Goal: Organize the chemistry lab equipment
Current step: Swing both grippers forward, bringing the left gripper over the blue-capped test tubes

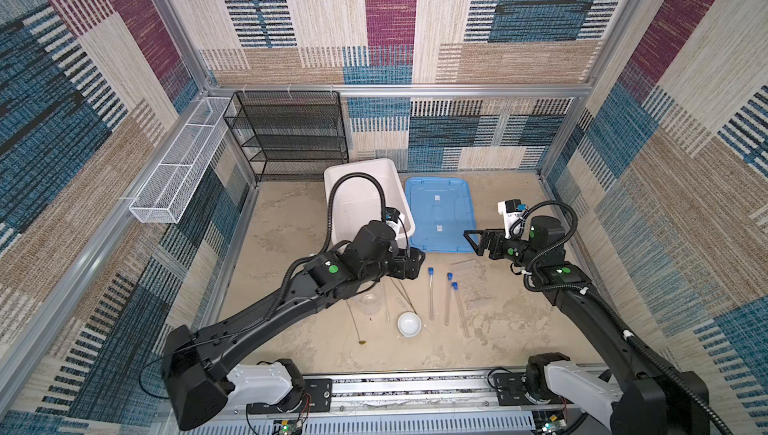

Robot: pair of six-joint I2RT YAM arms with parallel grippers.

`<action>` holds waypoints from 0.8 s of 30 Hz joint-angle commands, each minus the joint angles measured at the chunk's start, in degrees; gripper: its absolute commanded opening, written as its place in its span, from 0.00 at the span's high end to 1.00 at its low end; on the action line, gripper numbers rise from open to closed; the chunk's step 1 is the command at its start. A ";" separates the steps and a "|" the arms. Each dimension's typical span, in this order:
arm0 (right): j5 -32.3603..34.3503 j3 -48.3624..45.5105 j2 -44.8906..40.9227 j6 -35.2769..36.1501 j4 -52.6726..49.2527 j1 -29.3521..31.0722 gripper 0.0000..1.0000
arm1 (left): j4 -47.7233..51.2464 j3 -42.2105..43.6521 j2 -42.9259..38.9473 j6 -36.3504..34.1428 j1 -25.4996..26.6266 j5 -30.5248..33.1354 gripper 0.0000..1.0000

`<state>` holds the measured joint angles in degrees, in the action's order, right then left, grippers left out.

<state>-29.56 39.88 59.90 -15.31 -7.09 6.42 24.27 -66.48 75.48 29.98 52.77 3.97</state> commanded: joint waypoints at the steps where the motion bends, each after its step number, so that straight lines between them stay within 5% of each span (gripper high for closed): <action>1: -0.75 -0.32 -0.23 0.70 -1.29 0.07 0.08 | 3.06 -2.41 4.50 -1.83 2.92 2.61 0.17; 9: -0.59 -1.63 -0.14 1.34 -1.65 0.09 0.12 | 3.06 -5.48 18.38 -0.71 5.59 -1.04 0.34; 24: -0.39 -2.61 1.79 1.16 -3.01 0.09 0.04 | 11.30 -15.46 39.05 -0.35 7.36 -1.81 0.48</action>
<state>-30.79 37.45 61.45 -14.09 -10.74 6.42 30.92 -80.34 112.90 29.78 60.12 1.13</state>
